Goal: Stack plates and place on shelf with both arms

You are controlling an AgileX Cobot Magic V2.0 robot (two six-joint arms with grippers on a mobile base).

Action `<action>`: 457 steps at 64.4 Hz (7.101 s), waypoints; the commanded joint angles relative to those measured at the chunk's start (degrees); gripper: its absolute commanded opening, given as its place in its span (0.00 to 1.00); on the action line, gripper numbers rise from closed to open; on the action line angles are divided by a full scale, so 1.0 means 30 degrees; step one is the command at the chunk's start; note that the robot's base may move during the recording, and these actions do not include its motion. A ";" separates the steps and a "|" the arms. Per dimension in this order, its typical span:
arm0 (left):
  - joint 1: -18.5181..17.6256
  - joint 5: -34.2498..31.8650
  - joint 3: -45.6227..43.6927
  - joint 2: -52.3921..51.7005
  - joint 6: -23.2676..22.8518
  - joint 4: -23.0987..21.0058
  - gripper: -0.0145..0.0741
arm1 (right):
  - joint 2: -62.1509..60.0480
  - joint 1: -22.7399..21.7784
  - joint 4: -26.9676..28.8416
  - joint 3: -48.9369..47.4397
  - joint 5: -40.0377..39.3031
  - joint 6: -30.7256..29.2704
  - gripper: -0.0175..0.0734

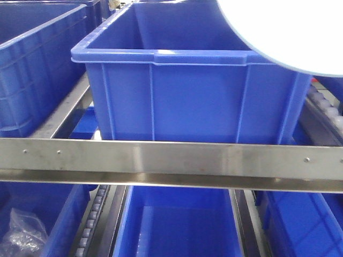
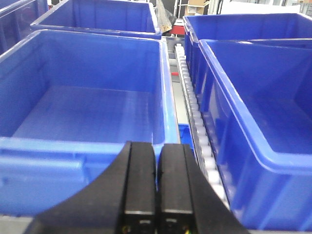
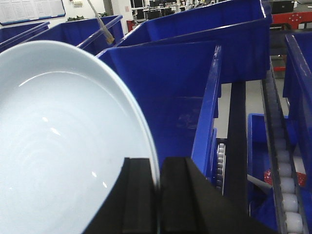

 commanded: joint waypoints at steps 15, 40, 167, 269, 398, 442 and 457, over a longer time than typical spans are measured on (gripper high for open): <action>0.0003 -0.1604 -0.0568 0.0071 -0.0126 -0.0112 0.26 | -0.0024 -0.0083 0.0050 -0.0616 -0.1744 -0.0102 0.25; 0.0003 -0.1604 -0.0568 0.0071 -0.0126 -0.0112 0.26 | 0.0038 -0.0045 0.0067 -0.0752 -0.1920 -0.0062 0.25; 0.0003 -0.1604 -0.0568 0.0071 -0.0126 -0.0112 0.26 | 0.7906 -0.0058 -0.1878 -0.5856 -0.1879 -0.0115 0.25; 0.0003 -0.1604 -0.0568 0.0071 -0.0126 -0.0112 0.26 | -0.8629 -0.3670 -0.1842 0.6528 -0.1239 0.0049 0.25; 0.0003 -0.2091 0.3059 -0.3373 -0.0093 0.2204 0.26 | -1.0824 -0.4498 -0.9294 0.7200 0.3624 0.6915 0.25; 0.0669 -0.0471 0.6420 -1.0712 -0.0092 0.2721 0.26 | -1.0824 -0.4498 -0.9294 0.7200 0.3624 0.6915 0.25; 0.0669 -0.0539 0.6420 -1.0712 -0.0092 0.2721 0.26 | -1.0824 -0.4498 -0.9294 0.7200 0.3624 0.6915 0.25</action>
